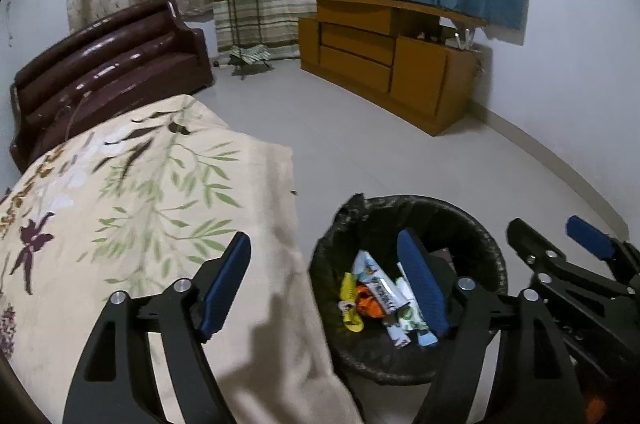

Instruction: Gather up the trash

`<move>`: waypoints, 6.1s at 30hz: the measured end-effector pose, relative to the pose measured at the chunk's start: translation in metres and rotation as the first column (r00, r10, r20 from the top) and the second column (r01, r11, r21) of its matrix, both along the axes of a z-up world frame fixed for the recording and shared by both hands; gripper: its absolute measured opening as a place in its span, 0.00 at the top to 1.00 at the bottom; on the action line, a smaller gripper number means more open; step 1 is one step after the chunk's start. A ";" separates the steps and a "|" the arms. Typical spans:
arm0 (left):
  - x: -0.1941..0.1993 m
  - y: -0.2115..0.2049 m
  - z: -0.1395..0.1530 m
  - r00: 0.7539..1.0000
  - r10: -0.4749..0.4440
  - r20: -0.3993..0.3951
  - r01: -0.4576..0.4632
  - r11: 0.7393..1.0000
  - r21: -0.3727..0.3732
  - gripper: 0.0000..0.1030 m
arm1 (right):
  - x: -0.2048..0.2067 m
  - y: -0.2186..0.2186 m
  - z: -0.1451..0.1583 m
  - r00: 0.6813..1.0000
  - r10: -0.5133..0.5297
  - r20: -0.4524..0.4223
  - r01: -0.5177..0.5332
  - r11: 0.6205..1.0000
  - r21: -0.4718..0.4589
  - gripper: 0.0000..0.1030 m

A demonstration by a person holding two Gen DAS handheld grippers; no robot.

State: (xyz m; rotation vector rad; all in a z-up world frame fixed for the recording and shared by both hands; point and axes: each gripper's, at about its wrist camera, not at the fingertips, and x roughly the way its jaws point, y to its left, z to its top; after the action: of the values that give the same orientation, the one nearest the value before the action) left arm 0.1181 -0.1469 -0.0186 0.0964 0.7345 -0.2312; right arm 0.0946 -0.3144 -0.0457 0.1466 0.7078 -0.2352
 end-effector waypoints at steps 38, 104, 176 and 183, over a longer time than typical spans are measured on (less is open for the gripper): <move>-0.090 0.071 0.045 0.991 0.058 0.121 -0.051 0.996 -0.067 0.21 | -0.093 0.057 0.059 0.989 0.029 0.142 -0.015 0.995 -0.096 0.13; -0.098 0.081 0.046 0.990 0.061 0.131 -0.051 0.996 -0.078 0.21 | -0.102 0.067 0.062 0.987 0.039 0.155 -0.022 0.994 -0.107 0.13; -0.036 0.284 -0.025 0.894 0.427 -0.135 -0.425 0.904 0.045 0.19 | 0.012 0.227 0.020 0.930 0.361 -0.077 -0.360 0.933 0.018 0.12; -0.014 0.355 -0.035 0.846 0.494 -0.201 -0.495 0.868 0.044 0.17 | 0.083 0.330 0.002 0.858 0.479 -0.186 -0.471 0.878 0.092 0.12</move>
State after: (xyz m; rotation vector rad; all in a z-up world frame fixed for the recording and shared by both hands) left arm 0.1042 0.2078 -0.0534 -0.1311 0.9405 0.2571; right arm 0.1779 0.0153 -0.0436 -0.0163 0.9312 0.2464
